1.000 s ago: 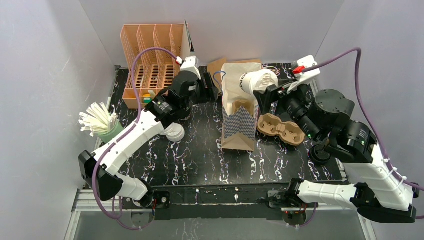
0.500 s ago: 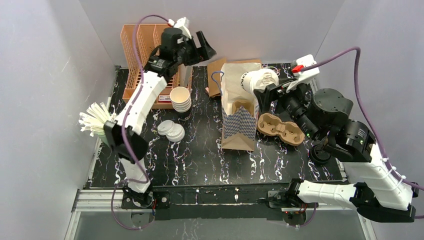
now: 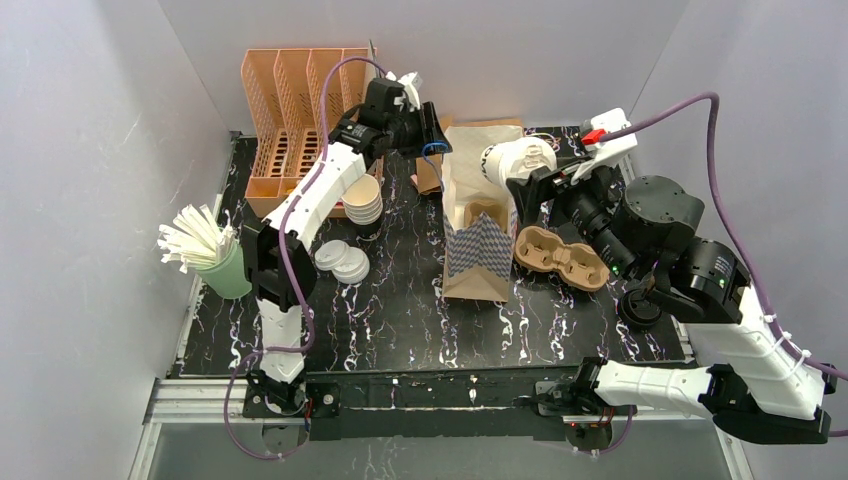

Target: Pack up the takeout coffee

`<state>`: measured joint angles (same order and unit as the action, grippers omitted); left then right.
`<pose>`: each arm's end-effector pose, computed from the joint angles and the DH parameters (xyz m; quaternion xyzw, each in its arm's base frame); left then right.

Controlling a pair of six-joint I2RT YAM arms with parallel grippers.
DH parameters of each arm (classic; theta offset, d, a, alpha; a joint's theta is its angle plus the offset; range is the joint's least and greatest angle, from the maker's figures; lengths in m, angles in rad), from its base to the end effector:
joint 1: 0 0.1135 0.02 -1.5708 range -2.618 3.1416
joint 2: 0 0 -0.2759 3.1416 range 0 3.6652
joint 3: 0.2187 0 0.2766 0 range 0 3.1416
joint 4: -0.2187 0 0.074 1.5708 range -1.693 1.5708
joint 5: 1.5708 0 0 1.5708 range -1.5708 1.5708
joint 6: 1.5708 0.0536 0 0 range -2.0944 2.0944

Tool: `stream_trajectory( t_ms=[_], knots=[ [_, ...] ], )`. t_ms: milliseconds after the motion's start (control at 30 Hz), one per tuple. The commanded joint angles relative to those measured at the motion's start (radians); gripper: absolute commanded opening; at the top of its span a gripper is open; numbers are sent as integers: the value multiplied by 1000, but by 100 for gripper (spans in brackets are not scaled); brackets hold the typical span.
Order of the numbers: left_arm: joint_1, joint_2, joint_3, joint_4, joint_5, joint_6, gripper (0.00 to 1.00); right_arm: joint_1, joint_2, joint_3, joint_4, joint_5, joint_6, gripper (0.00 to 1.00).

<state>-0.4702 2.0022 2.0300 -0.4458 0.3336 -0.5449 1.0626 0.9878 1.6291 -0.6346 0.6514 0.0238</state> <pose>0.4534 -0.2501 0.3810 0.0596 0.8296 -0.3829 0.4020 0.1088 0.1285 0.5542 -0.1343 0.6923 0.1544 0.6920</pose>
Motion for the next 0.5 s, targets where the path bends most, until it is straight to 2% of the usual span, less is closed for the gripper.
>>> stream_trajectory(
  t_ms=[0,67,133,167,467],
  knots=[
    [-55,-44,55,-90,-96,74,34,3,-11,41,5,26,16,58],
    [-74,-68,62,-140,-181,108,14,2,-3,47,-15,30,25,58],
    [-93,-108,47,-165,-252,132,3,2,14,64,-46,28,36,58],
    [-99,-129,30,-180,-275,139,0,3,26,76,-62,26,45,58],
    [-129,-424,-229,-194,-370,30,0,2,69,140,-139,-100,112,58]
  ],
)
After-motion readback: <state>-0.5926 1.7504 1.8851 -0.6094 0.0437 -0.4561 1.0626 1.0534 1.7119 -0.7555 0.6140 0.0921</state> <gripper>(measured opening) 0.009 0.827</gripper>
